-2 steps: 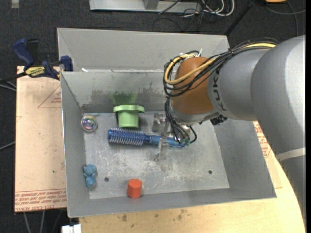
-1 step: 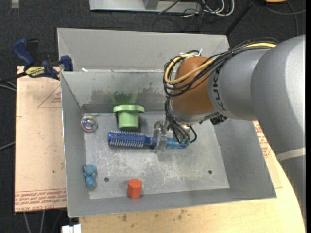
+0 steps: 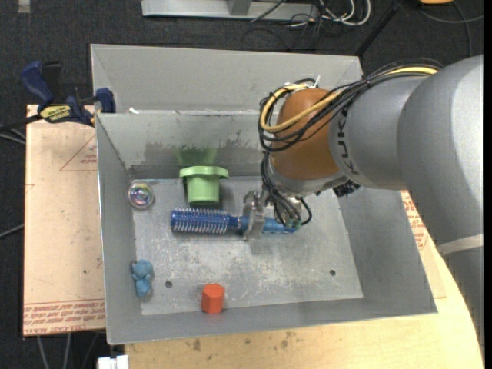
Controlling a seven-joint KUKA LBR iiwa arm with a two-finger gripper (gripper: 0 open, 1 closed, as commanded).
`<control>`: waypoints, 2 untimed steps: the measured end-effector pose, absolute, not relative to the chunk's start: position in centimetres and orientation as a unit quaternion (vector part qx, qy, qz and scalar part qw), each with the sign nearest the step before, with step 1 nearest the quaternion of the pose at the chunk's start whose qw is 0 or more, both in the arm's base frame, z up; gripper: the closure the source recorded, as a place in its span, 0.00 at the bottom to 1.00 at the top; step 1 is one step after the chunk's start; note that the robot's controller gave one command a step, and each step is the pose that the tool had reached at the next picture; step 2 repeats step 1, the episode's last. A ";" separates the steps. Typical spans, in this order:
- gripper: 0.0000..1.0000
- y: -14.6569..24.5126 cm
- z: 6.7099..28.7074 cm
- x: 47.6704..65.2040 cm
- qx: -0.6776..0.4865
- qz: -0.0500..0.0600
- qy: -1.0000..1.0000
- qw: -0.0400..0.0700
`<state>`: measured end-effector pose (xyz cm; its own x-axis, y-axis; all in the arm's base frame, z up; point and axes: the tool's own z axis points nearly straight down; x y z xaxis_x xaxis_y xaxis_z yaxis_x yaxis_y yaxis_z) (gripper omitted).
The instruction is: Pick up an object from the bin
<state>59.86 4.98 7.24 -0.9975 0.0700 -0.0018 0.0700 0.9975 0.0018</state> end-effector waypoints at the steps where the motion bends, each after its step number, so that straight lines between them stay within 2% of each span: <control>1: 1.00 5.0 14.3 60.1 0.035 0.001 0.999 0.004; 2: 1.00 5.0 14.3 60.1 0.035 0.001 0.999 0.004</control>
Offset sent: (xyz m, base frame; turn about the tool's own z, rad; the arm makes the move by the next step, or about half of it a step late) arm -0.0001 -0.0001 0.0667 0.0000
